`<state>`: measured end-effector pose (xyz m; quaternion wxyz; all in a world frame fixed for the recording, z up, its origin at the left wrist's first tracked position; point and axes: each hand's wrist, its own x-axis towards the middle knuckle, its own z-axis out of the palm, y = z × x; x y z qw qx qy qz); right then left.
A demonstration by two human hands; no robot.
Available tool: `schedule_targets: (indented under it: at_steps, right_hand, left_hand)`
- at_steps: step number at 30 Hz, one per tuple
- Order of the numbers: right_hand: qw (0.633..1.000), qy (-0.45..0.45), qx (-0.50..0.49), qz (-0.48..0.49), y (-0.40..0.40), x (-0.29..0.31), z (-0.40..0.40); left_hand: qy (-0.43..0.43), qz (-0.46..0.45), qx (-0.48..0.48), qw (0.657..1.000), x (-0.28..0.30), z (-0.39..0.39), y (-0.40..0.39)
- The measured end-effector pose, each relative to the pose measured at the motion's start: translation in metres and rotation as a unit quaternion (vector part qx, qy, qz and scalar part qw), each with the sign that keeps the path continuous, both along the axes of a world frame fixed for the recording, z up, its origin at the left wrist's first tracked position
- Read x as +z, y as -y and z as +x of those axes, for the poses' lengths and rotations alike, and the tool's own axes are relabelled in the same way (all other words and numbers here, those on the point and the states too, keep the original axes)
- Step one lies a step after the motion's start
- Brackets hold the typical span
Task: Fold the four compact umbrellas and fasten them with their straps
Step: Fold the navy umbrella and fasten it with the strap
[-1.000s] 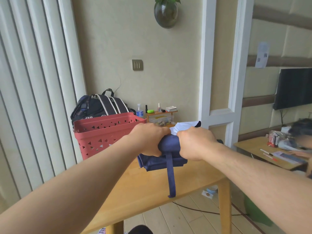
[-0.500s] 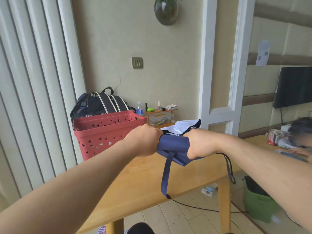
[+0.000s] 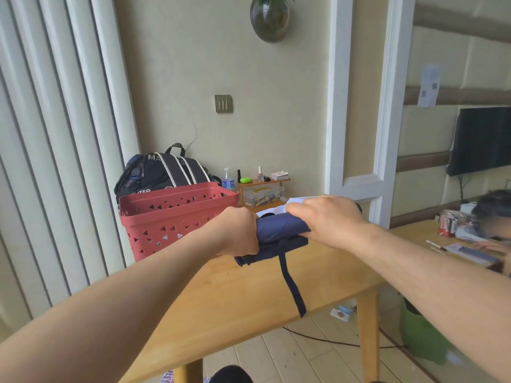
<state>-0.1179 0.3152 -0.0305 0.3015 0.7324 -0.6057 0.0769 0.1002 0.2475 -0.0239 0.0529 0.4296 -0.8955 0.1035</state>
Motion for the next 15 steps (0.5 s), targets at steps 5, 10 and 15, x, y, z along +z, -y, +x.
schedule_targets:
  at_steps: [5, 10, 15]
  right_hand:
    - [0.997, 0.039, -0.048, 0.042, -0.006, -0.001, 0.010]
    - [0.992, 0.038, -0.068, 0.097, -0.011, 0.003, 0.018]
    - [0.987, 0.050, -0.077, 0.132, -0.011, -0.001, 0.027]
  left_hand:
    - [-0.006, 0.052, -0.009, 0.999, 0.011, 0.004, 0.000]
    - [0.036, 0.028, -0.013, 0.999, 0.008, 0.009, 0.004]
    - [0.078, -0.079, -0.019, 0.994, 0.002, 0.010, 0.005]
